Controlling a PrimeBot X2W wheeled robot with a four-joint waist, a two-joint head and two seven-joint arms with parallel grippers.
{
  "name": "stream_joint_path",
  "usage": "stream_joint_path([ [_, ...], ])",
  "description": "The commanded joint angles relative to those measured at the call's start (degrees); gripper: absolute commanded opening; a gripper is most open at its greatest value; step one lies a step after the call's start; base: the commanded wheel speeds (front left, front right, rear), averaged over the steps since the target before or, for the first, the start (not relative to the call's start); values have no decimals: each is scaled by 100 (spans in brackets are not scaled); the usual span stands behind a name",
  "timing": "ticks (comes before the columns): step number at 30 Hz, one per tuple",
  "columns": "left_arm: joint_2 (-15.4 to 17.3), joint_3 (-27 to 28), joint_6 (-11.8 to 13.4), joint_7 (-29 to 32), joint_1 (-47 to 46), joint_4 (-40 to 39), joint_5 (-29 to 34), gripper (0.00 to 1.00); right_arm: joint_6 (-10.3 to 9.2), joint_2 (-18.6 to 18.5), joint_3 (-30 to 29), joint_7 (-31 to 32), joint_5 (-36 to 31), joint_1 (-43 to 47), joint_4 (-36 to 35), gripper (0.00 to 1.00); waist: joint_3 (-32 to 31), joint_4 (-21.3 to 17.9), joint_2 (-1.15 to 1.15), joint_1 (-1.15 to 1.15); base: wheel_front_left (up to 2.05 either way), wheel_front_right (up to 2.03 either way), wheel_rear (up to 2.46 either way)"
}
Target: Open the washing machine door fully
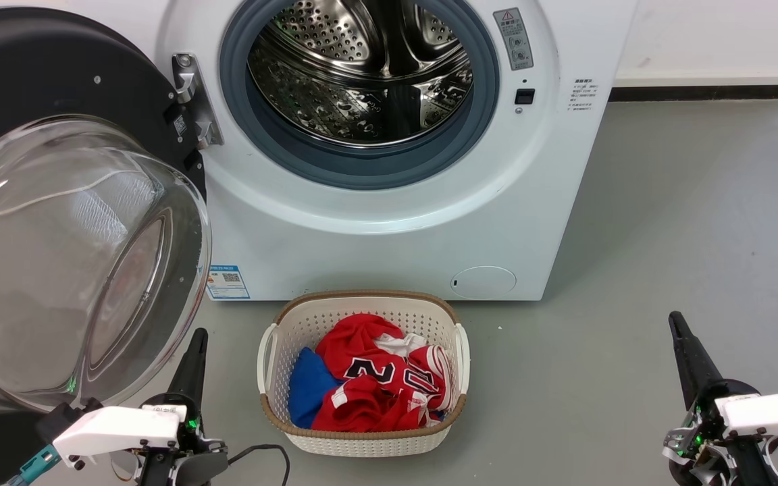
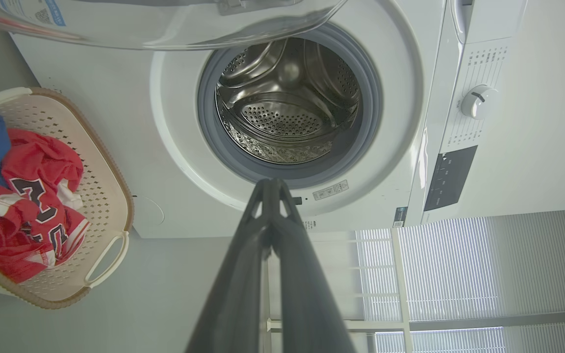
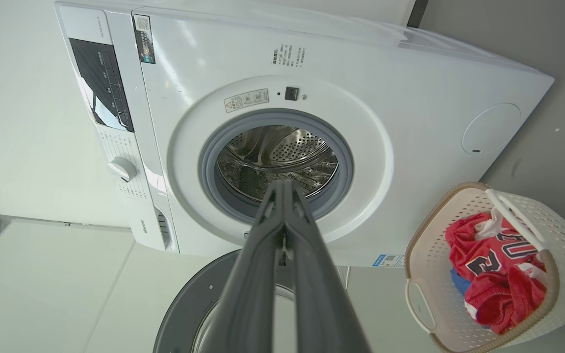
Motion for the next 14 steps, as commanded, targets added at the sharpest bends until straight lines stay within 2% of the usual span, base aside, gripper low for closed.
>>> stream_joint_path([
  [1, 0, 46, -43, 36, -110, -10, -82, 0, 0, 19, -13, 24, 105, -115, 8, 0, 1, 1, 0, 0, 0, 0, 0],
  [14, -69, 189, -138, 172, -109, 2, -539, 0, 0, 37, -55, 107, 636, -151, 65, 0, 10, 20, 0, 0, 0, 0, 0],
])
